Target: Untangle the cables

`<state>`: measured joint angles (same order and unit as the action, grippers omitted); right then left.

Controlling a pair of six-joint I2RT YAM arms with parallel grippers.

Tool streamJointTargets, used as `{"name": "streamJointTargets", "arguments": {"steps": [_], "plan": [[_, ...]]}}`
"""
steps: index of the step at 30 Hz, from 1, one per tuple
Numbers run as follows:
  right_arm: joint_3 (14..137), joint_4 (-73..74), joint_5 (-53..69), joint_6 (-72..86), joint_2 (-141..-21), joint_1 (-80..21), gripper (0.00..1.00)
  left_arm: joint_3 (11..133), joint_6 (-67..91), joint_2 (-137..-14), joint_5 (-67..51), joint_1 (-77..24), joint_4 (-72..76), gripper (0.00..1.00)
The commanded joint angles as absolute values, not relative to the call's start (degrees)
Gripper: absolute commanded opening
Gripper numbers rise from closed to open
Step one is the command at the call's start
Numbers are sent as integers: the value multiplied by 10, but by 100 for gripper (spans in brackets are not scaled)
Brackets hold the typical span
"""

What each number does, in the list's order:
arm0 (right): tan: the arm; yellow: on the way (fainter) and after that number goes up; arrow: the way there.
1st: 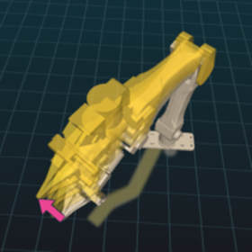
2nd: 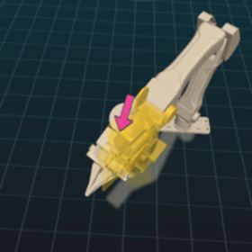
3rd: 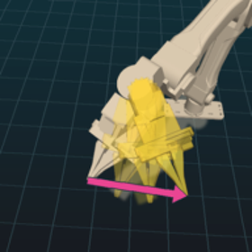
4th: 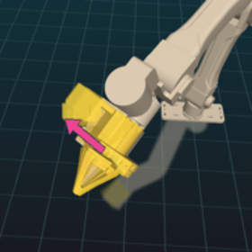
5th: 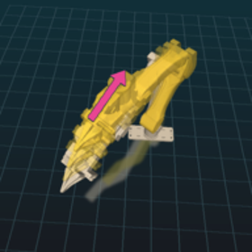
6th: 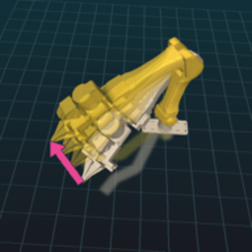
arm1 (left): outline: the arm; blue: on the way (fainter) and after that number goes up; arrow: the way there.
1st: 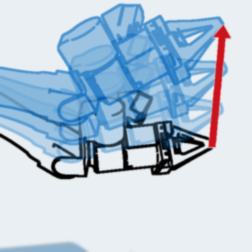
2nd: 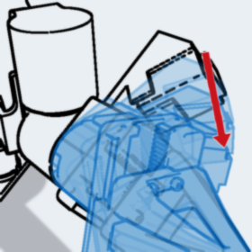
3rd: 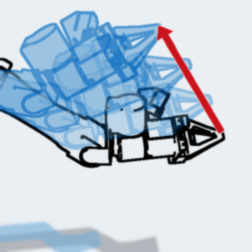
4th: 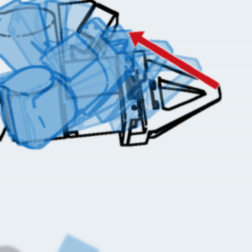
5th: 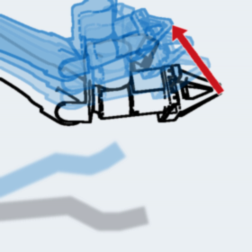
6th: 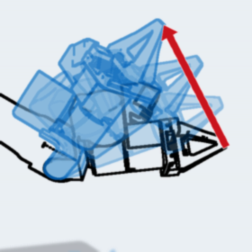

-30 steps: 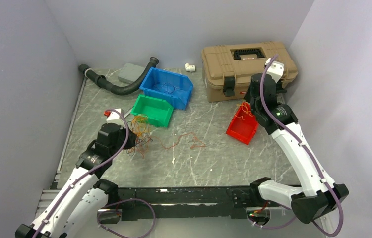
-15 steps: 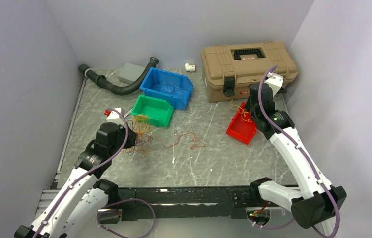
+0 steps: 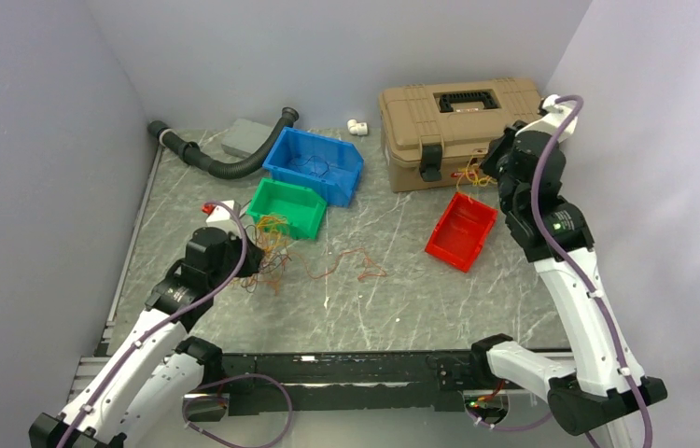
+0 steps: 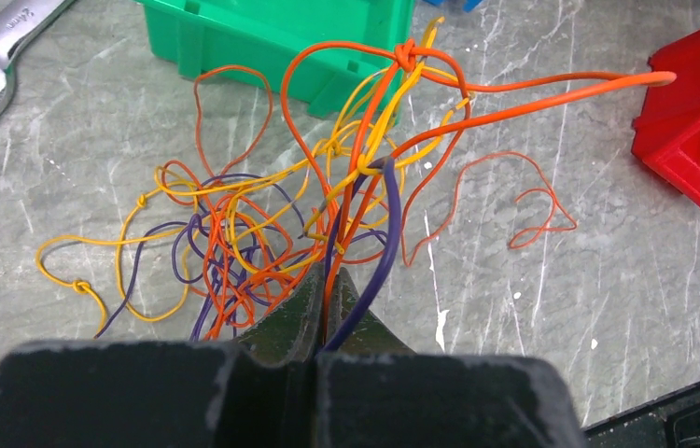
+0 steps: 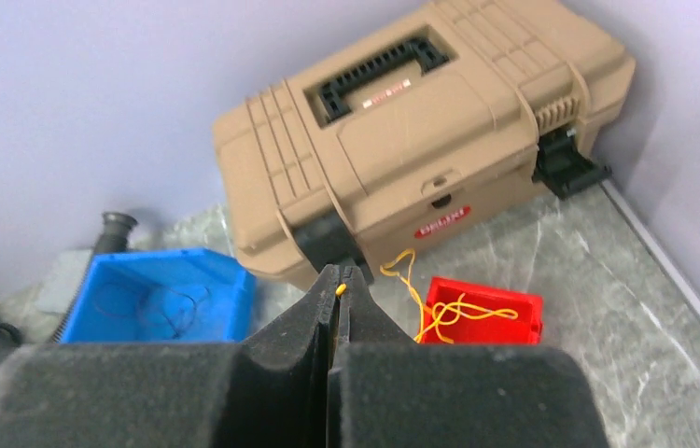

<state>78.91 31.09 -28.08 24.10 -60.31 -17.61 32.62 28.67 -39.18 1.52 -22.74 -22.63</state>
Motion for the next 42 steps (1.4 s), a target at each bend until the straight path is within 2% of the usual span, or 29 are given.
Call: {"name": "streamJointTargets", "arguments": {"steps": [1, 5, 15, 21, 32, 35, 42], "plan": [[842, 303, -279, 215, -602, -174, 0, 344, 285, -393, 5, -233, -195, 0], [830, 310, -289, 222, -590, -174, 0, 342, 283, -392, 5, -235, -194, 0], [713, 323, -317, 254, -542, -175, 0, 354, 269, -400, -11, -237, -189, 0], [606, 304, -307, 288, -533, -175, 0, 388, 248, -429, -37, -238, -199, 0], [507, 233, -285, 342, -617, -150, 0, 458, 204, -459, -76, -240, -267, 0], [483, 217, -287, 365, -650, -111, 0, 459, 198, -454, -77, -239, -270, 0], [470, 155, -198, 383, -744, -30, 0, 476, 178, -451, -85, -240, -285, 0]]}}
